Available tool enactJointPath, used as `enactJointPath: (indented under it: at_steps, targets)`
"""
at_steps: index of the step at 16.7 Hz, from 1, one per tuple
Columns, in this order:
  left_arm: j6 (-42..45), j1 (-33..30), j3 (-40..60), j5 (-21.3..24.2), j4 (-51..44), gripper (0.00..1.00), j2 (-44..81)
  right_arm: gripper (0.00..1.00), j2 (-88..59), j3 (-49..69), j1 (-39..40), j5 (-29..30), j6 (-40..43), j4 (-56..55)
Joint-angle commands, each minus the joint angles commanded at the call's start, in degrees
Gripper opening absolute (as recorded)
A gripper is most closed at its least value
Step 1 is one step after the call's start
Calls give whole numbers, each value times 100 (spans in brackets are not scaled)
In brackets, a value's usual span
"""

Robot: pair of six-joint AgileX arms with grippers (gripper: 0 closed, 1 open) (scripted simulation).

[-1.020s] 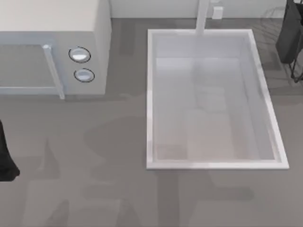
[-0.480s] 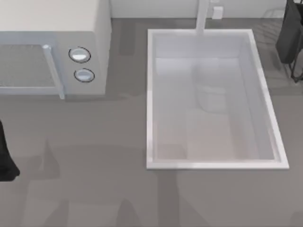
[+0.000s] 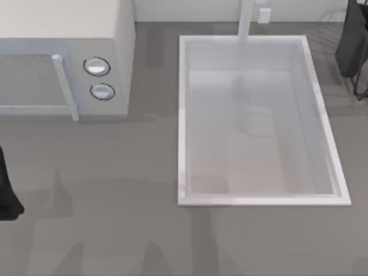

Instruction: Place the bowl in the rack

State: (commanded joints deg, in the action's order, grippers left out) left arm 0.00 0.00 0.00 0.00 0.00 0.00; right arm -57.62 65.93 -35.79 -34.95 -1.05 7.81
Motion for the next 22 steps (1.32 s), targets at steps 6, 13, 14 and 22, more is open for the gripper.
enactJointPath:
  at_steps: [6, 13, 14, 22]
  targets:
    - [0, 0, 0, 0, 0, 100, 0, 0, -1513, -155, 490, 528, -4, -1632]
    - [0, 0, 0, 0, 0, 100, 0, 0, -3894, -756, 1458, 1537, 16, -4713]
    - [0, 0, 0, 0, 0, 100, 0, 0, -4118, -831, 1575, 1657, 15, -4989]
    - [0, 0, 0, 0, 0, 100, 0, 0, -4534, -986, 1822, 1906, 12, -5497]
